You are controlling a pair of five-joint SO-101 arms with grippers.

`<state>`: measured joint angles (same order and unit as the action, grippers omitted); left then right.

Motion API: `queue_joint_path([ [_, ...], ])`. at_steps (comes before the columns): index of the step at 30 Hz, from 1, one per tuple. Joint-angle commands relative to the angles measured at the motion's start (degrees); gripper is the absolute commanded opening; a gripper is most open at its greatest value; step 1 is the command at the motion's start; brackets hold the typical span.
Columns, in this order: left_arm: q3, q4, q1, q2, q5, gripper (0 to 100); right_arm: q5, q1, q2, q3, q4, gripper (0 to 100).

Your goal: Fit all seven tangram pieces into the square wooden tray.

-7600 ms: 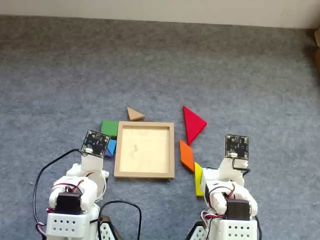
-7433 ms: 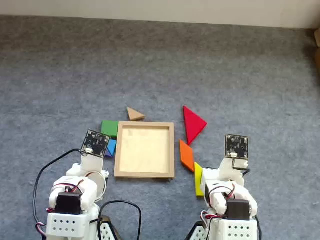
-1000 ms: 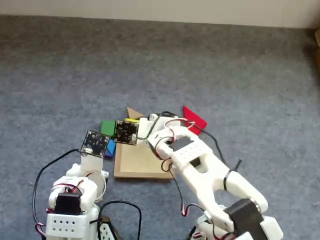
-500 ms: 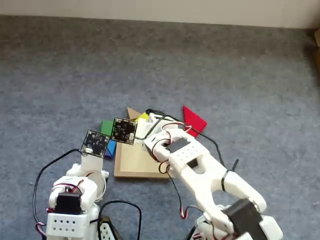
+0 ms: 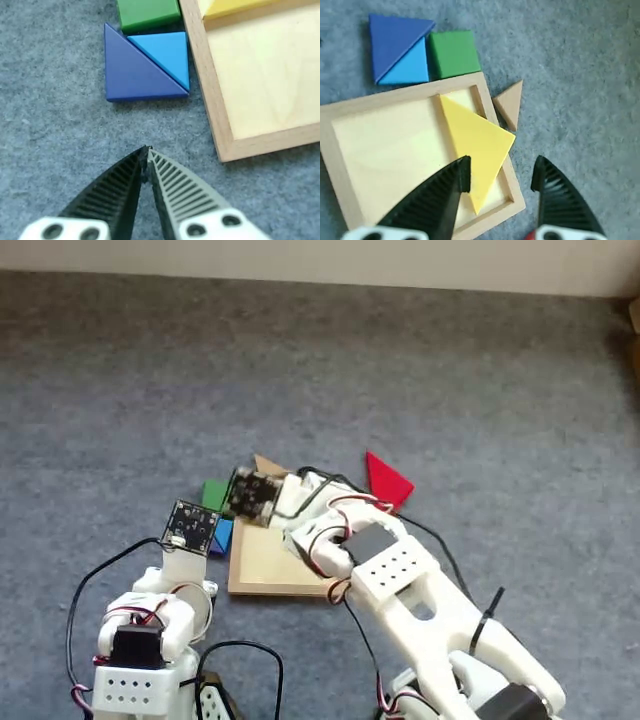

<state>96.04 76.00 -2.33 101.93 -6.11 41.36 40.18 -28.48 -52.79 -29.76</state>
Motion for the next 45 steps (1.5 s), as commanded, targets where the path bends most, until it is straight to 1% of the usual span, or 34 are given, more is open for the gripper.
queue_joint_path([
  [1,1.1,0.09,0.48,2.24,-0.26,0,-4.48,-1.89,2.59,2.59,-0.31,23.4],
  [4,1.1,0.09,0.48,2.24,-0.26,0,-9.05,-1.98,8.4,6.81,-0.31,23.3],
  [6,1.1,0.09,0.48,2.24,-0.26,0,-12.66,-2.51,12.88,11.03,-0.22,19.4],
  [8,1.1,0.09,0.48,2.24,-0.26,0,-15.03,-2.95,17.45,15.34,-0.22,13.2],
  [10,1.1,0.09,0.48,2.24,-0.26,0,-15.38,-2.95,21.49,19.03,-0.22,8.2],
  [12,1.1,0.09,0.48,2.24,-0.26,0,-15.47,-2.95,24.84,21.85,-0.22,5.8],
  [16,1.1,0.09,0.48,2.24,-0.26,0,-15.47,-3.03,29.23,23.16,-0.48,5.2],
  [19,1.1,0.09,0.48,2.24,-0.26,0,-15.3,-3.21,30.37,21.41,-3.74,5.2],
  [25,1.1,0.09,0.48,2.24,-0.26,0,-15.3,-3.12,27.21,18.15,-13.58,5.2],
  [29,1.1,0.09,0.48,2.24,-0.26,0,-15.3,-1.89,22.55,14.99,-16.22,5.2],
  [35,1.1,0.09,0.48,2.24,-0.26,0,-15.21,3.47,14.37,8.13,-16.31,5.1],
  [37,1.1,0.09,0.48,2.24,-0.26,0,-15.21,3.3,11.65,7.6,-16.22,5.1],
  [41,1.1,0.09,0.48,2.24,-0.26,0,-15.21,0.4,9.01,7.78,-15.08,5.1],
  [45,1.1,0.09,0.48,2.24,-0.26,0,-15.21,-0.66,9.36,7.34,-6.11,5.1],
])
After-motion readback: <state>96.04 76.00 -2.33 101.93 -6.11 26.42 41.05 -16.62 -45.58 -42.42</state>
